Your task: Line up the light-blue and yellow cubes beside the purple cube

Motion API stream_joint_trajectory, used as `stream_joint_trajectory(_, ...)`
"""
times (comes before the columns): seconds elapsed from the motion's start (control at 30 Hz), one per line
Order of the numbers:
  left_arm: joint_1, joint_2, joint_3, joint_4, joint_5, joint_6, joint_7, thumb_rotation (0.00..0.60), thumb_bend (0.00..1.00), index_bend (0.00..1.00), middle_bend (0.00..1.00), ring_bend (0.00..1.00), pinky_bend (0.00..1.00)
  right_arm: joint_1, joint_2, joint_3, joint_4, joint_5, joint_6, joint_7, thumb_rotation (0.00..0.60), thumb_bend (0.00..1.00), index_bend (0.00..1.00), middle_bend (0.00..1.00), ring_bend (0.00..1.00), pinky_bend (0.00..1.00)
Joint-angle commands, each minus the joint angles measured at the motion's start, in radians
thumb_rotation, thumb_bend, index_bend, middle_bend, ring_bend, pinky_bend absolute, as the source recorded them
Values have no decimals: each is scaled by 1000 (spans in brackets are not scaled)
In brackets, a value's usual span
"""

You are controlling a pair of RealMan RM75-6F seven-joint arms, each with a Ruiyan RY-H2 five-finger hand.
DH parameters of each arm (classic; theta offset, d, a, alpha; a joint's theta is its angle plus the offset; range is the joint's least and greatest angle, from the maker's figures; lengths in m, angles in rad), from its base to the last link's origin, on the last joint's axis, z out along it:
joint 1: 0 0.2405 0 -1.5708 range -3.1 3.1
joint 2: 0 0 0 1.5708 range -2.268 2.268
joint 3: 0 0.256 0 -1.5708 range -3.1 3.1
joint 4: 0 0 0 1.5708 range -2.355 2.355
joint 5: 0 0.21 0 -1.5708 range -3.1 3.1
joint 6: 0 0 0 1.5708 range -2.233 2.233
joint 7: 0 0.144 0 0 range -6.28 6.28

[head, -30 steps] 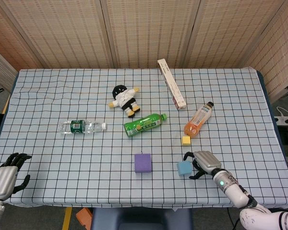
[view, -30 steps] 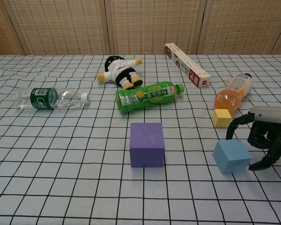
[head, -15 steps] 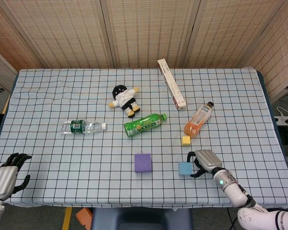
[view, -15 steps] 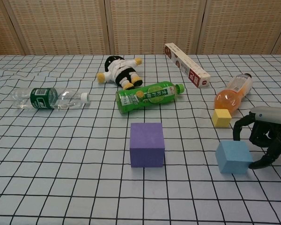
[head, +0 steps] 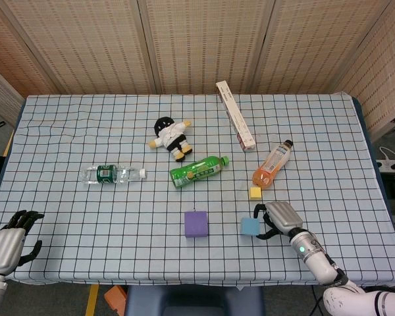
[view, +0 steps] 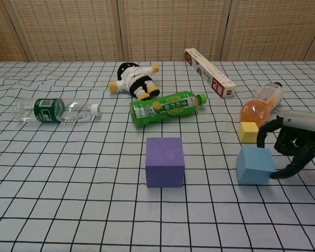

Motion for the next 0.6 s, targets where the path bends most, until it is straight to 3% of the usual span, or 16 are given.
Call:
stream_joint_trajectory(0.03,0,0,0,1,-2,-1,0,600,422,230,170,97,405,0,-11,14,9,-21,-2,32,600,50,520,904,795,1000)
stream_joint_trajectory(0.6,4,0,-6,9,-6,12,-4,600,423,230,171,96,406,40,-86,53,66,-59,-61,124,600,51,528,904,794,1000)
